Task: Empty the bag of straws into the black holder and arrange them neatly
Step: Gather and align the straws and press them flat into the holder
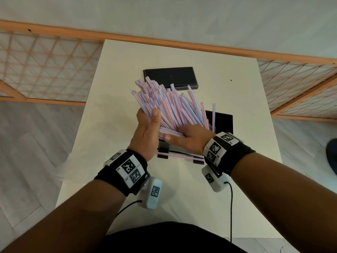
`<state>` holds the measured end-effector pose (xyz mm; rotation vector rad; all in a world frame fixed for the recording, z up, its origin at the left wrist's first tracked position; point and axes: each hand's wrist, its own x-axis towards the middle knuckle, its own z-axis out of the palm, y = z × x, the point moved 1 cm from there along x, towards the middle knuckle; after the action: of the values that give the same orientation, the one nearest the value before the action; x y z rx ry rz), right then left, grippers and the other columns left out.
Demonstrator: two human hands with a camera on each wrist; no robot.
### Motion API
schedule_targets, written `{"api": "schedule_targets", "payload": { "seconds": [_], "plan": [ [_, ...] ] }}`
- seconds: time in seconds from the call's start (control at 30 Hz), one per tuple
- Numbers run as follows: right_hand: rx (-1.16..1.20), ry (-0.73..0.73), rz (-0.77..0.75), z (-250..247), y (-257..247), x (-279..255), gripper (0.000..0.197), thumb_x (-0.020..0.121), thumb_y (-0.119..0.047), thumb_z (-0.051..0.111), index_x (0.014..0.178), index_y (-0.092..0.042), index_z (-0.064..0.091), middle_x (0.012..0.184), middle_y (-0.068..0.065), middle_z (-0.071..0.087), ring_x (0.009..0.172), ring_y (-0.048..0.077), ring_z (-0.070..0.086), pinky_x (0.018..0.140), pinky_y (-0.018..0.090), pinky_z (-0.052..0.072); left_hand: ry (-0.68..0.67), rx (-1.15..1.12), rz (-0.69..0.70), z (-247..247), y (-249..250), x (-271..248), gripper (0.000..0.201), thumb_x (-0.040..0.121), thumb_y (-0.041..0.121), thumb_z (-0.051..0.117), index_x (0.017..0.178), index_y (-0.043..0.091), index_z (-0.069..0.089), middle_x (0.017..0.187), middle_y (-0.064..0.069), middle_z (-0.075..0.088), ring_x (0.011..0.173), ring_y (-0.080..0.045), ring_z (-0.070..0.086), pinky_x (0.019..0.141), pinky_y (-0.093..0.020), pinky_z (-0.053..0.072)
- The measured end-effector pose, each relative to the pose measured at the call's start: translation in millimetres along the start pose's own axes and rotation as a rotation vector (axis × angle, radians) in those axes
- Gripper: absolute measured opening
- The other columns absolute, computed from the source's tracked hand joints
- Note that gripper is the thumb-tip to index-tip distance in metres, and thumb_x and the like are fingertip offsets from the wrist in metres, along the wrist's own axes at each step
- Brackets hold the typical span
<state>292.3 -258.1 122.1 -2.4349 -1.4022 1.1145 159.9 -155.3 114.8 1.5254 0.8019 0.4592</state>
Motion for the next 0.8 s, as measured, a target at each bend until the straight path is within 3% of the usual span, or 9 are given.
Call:
{"api": "schedule_targets", "payload": {
  "seconds": [0.13, 0.23, 0.3, 0.4, 0.5, 0.6, 0.67, 0.73, 0.8],
  "plan": [
    [-0.071, -0.019, 0.075, 2.3, 5.8, -0.3, 0.066, 0.077, -0.086, 0.035, 0.073, -0.022, 0.054, 0.077, 0.005, 0.063, 0.072, 0.021, 0.058, 0.06, 0.03, 0.039, -0.001, -0.087, -0.052, -3.1, -7.4, 4.1, 0.095, 0.078, 0.083, 0.03, 0.15, 0.021, 0.029, 0.142, 0.009, 0.048, 0.126, 0.002, 0.049, 0.112, -0.029, 0.036],
    [-0.073, -0.022, 0.062, 1.5, 9.8, -2.7, 0.071, 0.078, -0.084, 0.038, 0.071, -0.016, 0.057, 0.069, 0.005, 0.06, 0.067, 0.024, 0.058, 0.059, 0.031, 0.044, 0.07, -0.092, -0.115, -10.8, -15.2, 7.0, 0.099, 0.072, 0.092, 0.026, 0.144, 0.025, 0.04, 0.142, 0.006, 0.051, 0.131, -0.011, 0.048, 0.117, -0.04, 0.032],
    [-0.067, -0.047, 0.05, 2.6, 10.7, -4.5, 0.069, 0.08, -0.082, 0.039, 0.074, -0.016, 0.058, 0.071, 0.004, 0.06, 0.071, 0.024, 0.059, 0.068, 0.034, 0.049, 0.057, -0.073, -0.132, -13.5, -15.9, 6.9, 0.092, 0.073, 0.088, 0.023, 0.141, 0.028, 0.041, 0.142, 0.01, 0.048, 0.131, -0.008, 0.044, 0.117, -0.035, 0.029],
    [-0.035, -0.067, 0.069, 2.5, 9.2, -3.3, 0.061, 0.081, -0.081, 0.04, 0.076, -0.023, 0.057, 0.074, 0.0, 0.06, 0.075, 0.022, 0.059, 0.068, 0.033, 0.047, 0.015, -0.075, -0.127, -10.7, -10.3, 5.7, 0.081, 0.081, 0.082, 0.025, 0.138, 0.027, 0.044, 0.135, 0.011, 0.053, 0.123, -0.003, 0.049, 0.106, -0.026, 0.032],
    [0.051, -0.054, 0.023, -0.5, 8.1, -1.6, 0.048, 0.083, -0.074, 0.049, 0.078, -0.026, 0.056, 0.076, -0.004, 0.058, 0.078, 0.021, 0.057, 0.067, 0.03, 0.042, 0.064, -0.044, -0.09, -6.2, -3.8, 6.2, 0.056, 0.097, 0.066, 0.032, 0.127, 0.021, 0.048, 0.117, 0.013, 0.058, 0.102, 0.015, 0.053, 0.087, -0.008, 0.038],
    [0.126, -0.06, 0.003, -0.5, 9.7, -2.5, 0.042, 0.085, -0.069, 0.055, 0.092, -0.027, 0.056, 0.082, -0.008, 0.058, 0.083, 0.019, 0.057, 0.072, 0.029, 0.042, 0.224, 0.043, -0.012, -9.1, -2.6, 6.8, 0.042, 0.1, 0.054, 0.044, 0.116, 0.015, 0.047, 0.097, 0.01, 0.059, 0.083, 0.001, 0.057, 0.073, -0.021, 0.043],
    [0.113, -0.072, 0.007, 0.2, 8.6, -2.6, 0.043, 0.084, -0.069, 0.055, 0.101, -0.029, 0.053, 0.087, -0.011, 0.055, 0.087, 0.017, 0.054, 0.077, 0.028, 0.039, 0.284, 0.069, 0.026, -12.0, -3.6, 7.9, 0.039, 0.1, 0.047, 0.05, 0.119, 0.013, 0.046, 0.106, -0.001, 0.063, 0.086, -0.006, 0.06, 0.074, -0.02, 0.045],
    [0.102, -0.095, 0.021, -1.0, 5.5, -2.6, 0.047, 0.084, -0.07, 0.054, 0.109, -0.031, 0.055, 0.097, -0.01, 0.052, 0.091, 0.016, 0.049, 0.084, 0.027, 0.037, 0.285, 0.078, 0.037, -12.4, -2.1, 8.9, 0.034, 0.102, 0.04, 0.05, 0.122, 0.013, 0.045, 0.115, -0.006, 0.064, 0.088, 0.001, 0.061, 0.071, -0.011, 0.045],
    [0.102, -0.112, 0.032, -1.6, 3.7, -1.5, 0.05, 0.084, -0.071, 0.053, 0.112, -0.03, 0.056, 0.102, -0.008, 0.054, 0.098, 0.017, 0.052, 0.091, 0.03, 0.041, 0.272, 0.084, 0.054, -10.5, 1.4, 8.0, 0.038, 0.103, 0.041, 0.047, 0.126, 0.01, 0.044, 0.111, -0.002, 0.064, 0.084, 0.009, 0.06, 0.071, -0.01, 0.044]
  ]
}}
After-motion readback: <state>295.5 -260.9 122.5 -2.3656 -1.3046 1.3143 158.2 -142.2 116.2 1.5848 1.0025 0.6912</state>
